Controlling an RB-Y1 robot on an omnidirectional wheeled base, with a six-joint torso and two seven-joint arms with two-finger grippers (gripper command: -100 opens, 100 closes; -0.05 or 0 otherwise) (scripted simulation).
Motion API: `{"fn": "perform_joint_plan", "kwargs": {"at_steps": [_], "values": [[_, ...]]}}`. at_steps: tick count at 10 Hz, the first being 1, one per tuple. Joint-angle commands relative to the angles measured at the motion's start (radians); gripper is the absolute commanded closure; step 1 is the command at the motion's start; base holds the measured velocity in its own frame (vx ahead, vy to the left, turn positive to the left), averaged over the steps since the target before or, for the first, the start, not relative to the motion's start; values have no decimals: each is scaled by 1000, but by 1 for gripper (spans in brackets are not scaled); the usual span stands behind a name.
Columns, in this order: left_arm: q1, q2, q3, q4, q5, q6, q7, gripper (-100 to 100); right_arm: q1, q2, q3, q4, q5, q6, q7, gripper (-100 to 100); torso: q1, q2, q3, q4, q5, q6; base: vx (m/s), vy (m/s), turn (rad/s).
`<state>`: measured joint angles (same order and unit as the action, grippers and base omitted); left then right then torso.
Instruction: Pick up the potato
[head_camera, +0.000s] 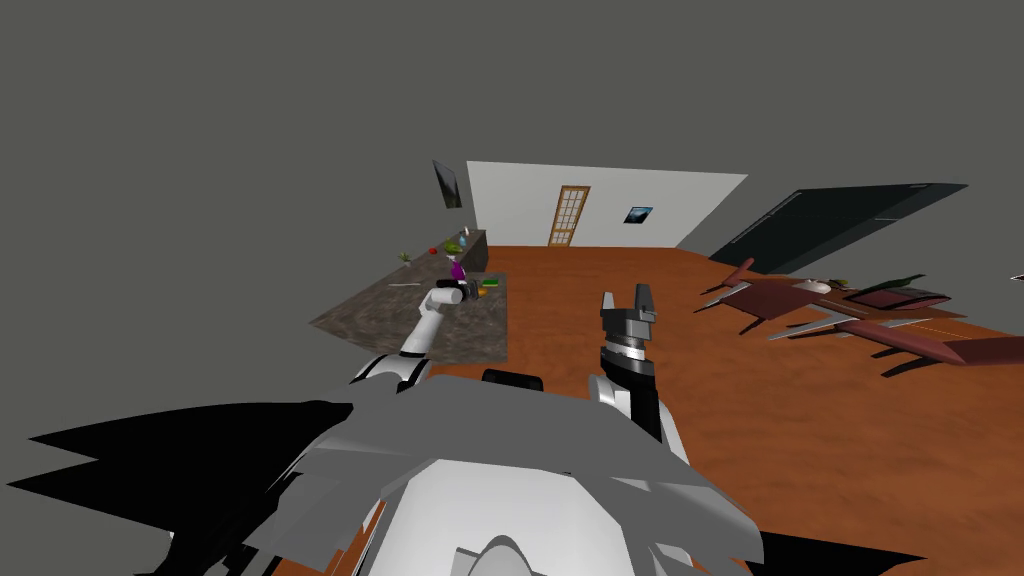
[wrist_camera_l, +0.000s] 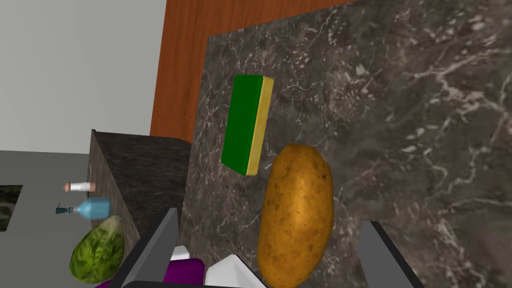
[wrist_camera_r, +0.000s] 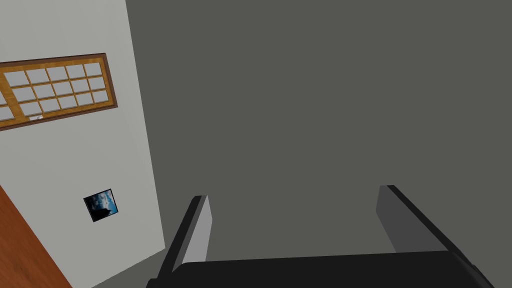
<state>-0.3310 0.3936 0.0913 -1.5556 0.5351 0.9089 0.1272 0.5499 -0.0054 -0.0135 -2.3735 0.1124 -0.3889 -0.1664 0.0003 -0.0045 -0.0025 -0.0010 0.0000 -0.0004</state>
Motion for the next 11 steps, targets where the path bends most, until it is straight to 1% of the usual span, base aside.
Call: {"fn": "perform_joint_plan", "kwargs": {"at_steps": [1,3,4,6,8,10,11], "values": [[-12,6,0,17,4,34,4,-100,0,0,0,0,0,0,0,0,0,0,0,0,0,0,61,-1,6],[-46,23,-2,71,16,95,11,-100,0,0,0,0,0,0,0,0,0,0,0,0,0,0,74,6,7],[-46,23,-2,71,16,101,11,-100,0,0,0,0,0,0,0,0,0,-1,-1,0,0,0,59,-3,4],[-68,35,-5,116,26,155,17,-100,0,0,0,0,0,0,0,0,0,0,0,0,0,0,65,-2,2],[-79,42,-9,153,32,195,21,-100,0,0,0,0,0,0,0,0,0,-2,-1,0,0,0,101,-1,-6],[-71,43,-16,190,35,225,24,-100,0,0,0,0,0,0,0,0,0,-3,-2,-1,0,0,136,6,-22],[-77,42,-14,183,34,209,22,-100,0,0,0,0,0,0,0,0,1,-5,-3,-1,0,0,71,3,-2]]}}
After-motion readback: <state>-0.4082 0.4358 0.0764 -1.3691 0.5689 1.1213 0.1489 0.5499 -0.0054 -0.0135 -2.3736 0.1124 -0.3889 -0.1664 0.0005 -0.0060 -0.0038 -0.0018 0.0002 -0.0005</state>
